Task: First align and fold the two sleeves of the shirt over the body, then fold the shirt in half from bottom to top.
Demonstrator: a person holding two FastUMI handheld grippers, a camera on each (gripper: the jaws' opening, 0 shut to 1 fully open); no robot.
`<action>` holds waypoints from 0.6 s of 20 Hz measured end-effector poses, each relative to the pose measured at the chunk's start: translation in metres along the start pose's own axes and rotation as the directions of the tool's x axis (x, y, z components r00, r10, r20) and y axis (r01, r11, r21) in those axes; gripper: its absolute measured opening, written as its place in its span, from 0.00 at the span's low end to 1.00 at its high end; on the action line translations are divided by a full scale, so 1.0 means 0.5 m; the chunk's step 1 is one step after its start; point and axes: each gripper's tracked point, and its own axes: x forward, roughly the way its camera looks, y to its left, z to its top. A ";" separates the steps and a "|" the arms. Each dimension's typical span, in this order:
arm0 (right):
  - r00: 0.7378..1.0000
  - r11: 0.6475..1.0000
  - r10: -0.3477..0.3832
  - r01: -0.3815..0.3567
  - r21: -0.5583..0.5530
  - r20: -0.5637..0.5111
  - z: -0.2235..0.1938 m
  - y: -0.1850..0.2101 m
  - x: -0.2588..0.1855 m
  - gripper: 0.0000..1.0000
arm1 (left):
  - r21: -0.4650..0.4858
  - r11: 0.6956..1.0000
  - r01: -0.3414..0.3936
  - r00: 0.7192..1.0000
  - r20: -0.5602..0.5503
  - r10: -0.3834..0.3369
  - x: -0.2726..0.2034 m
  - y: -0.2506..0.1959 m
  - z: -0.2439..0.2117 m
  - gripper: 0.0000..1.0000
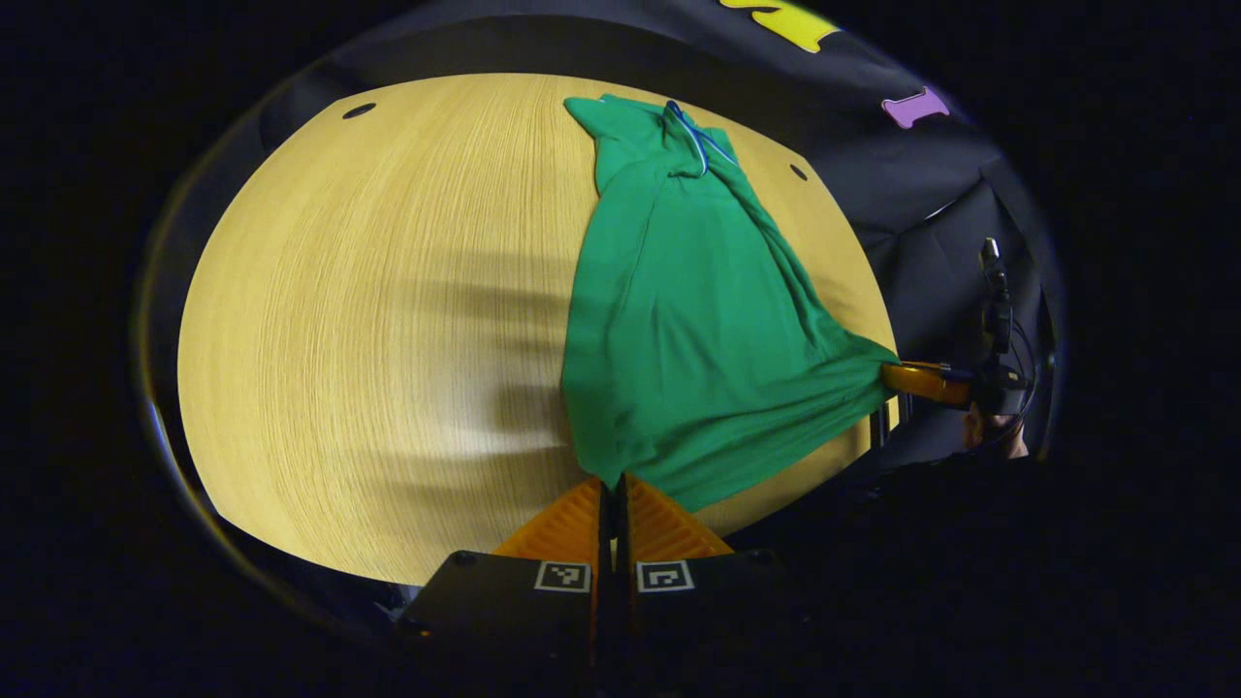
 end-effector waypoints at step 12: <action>0.969 1.000 0.002 -0.007 0.020 0.246 0.256 -0.007 -0.105 0.00 | 0.088 0.996 -0.014 0.959 0.282 -0.011 -0.082 -0.034 0.271 0.03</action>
